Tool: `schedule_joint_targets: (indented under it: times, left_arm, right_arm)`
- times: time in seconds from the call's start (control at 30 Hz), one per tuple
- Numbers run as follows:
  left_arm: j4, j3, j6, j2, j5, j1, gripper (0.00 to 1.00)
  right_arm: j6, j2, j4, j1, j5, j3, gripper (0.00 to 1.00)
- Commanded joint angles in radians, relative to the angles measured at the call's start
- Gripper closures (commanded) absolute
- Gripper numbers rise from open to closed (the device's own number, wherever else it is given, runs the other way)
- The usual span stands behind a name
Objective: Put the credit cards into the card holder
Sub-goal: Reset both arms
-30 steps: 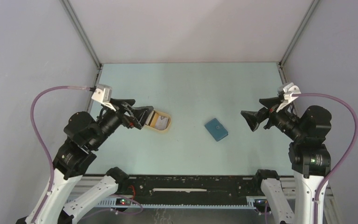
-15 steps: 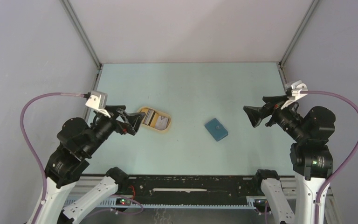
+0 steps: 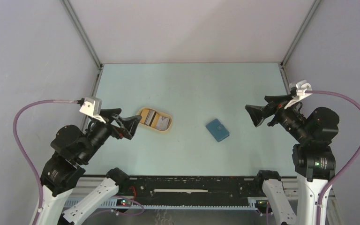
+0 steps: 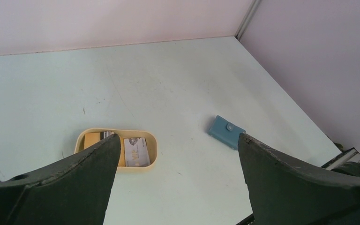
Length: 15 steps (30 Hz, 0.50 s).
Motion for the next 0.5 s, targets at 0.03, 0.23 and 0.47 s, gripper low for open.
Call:
schedule_joint_targets:
  times: [0.03, 0.23, 0.47]
  left_arm:
    - [0.017, -0.035, 0.023, -0.013, -0.011, 0.008, 0.0]
    - [0.031, -0.06, 0.022, -0.025, -0.009, 0.008, 0.0]
    - [0.03, -0.092, 0.018, -0.057, -0.02, 0.008, 0.0]
  right_arm:
    - [0.029, 0.006, 0.034, -0.006, -0.006, 0.035, 0.0]
    - [0.035, 0.004, 0.027, -0.006, -0.02, 0.034, 0.0]
    - [0.053, 0.008, 0.033, -0.006, -0.024, 0.034, 0.0]
